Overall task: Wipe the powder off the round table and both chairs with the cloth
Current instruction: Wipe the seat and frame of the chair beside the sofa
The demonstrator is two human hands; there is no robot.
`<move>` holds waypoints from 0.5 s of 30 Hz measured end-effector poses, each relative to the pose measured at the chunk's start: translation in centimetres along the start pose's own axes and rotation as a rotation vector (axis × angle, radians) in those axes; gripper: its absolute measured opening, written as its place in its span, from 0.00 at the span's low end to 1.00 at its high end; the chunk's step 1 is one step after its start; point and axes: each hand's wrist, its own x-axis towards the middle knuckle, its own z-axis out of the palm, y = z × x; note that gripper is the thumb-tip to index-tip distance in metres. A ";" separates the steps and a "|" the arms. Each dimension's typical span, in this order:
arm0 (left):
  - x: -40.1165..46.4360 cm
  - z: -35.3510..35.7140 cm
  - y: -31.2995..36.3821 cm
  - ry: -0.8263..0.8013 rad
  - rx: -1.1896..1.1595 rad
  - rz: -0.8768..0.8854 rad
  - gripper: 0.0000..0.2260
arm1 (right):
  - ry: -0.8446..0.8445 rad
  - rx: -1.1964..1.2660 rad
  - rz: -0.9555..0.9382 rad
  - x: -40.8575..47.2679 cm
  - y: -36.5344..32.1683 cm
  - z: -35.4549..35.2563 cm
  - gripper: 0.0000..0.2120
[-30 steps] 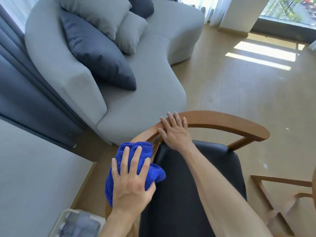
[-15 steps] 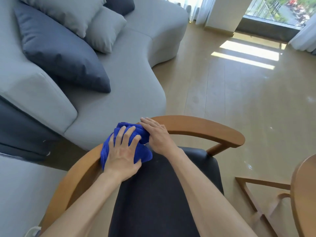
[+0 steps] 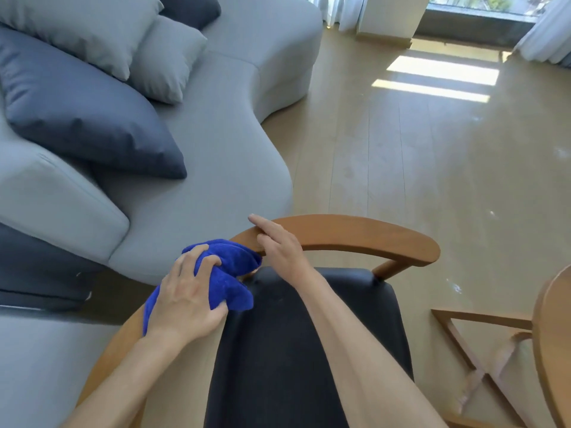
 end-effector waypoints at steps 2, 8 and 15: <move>2.1 1.1 0.9 0.011 -0.122 0.001 0.27 | -0.004 0.137 0.046 -0.1 -0.4 -0.2 0.20; 5.7 4.1 3.4 0.059 -0.228 0.027 0.29 | 0.093 0.074 -0.050 -1.5 0.2 -1.4 0.21; 9.9 6.1 11.7 -0.038 -0.092 0.189 0.33 | 0.410 -0.411 -0.111 -3.6 2.2 -4.7 0.23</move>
